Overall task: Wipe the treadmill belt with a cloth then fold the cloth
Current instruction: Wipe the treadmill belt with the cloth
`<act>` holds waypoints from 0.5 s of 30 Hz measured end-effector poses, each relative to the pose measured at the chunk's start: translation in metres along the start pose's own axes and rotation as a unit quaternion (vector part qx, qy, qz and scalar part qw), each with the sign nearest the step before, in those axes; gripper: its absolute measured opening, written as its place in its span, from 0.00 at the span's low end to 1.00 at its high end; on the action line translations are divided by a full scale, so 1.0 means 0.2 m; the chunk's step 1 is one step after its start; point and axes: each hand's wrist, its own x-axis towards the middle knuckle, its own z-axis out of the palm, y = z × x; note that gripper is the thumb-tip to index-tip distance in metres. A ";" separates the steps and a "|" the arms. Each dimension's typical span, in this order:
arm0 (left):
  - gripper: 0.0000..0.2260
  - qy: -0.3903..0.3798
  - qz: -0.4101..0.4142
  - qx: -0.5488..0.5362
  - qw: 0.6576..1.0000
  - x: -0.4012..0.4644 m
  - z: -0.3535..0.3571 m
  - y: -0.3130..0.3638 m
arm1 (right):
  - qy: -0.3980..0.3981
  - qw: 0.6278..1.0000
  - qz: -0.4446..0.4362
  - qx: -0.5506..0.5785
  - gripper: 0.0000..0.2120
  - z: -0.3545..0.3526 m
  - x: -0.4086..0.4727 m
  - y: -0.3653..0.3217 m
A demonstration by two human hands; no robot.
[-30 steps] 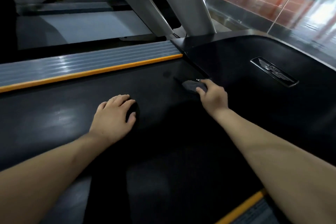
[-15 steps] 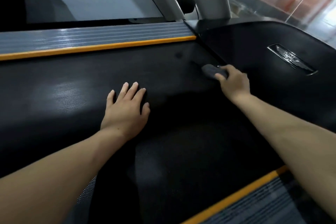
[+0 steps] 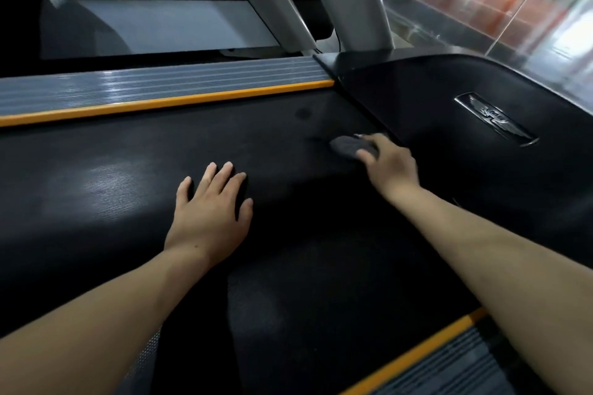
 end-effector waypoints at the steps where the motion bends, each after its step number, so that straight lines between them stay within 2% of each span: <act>1: 0.26 0.001 -0.001 0.001 1.000 0.00 0.00 0.00 | 0.008 0.999 0.031 -0.001 0.17 -0.03 0.01 0.06; 5: 0.25 -0.006 -0.004 -0.002 1.000 0.00 0.00 0.01 | 0.022 0.999 0.030 -0.002 0.17 0.00 -0.06 -0.01; 10: 0.25 -0.006 0.000 -0.009 1.000 0.00 -0.01 0.01 | -0.005 0.989 -0.137 0.060 0.17 0.20 -0.36 -0.26; 12: 0.25 -0.006 0.001 -0.009 1.000 -0.01 -0.02 0.00 | -0.030 0.982 -0.174 0.060 0.19 0.18 -0.36 -0.26; 14: 0.26 -0.004 0.003 -0.010 1.000 -0.01 -0.02 0.00 | -0.054 0.983 -0.173 0.030 0.19 0.09 -0.28 -0.19; 15: 0.26 -0.003 0.002 -0.010 1.000 -0.01 -0.02 0.00 | -0.047 0.988 -0.145 0.008 0.19 0.05 -0.22 -0.12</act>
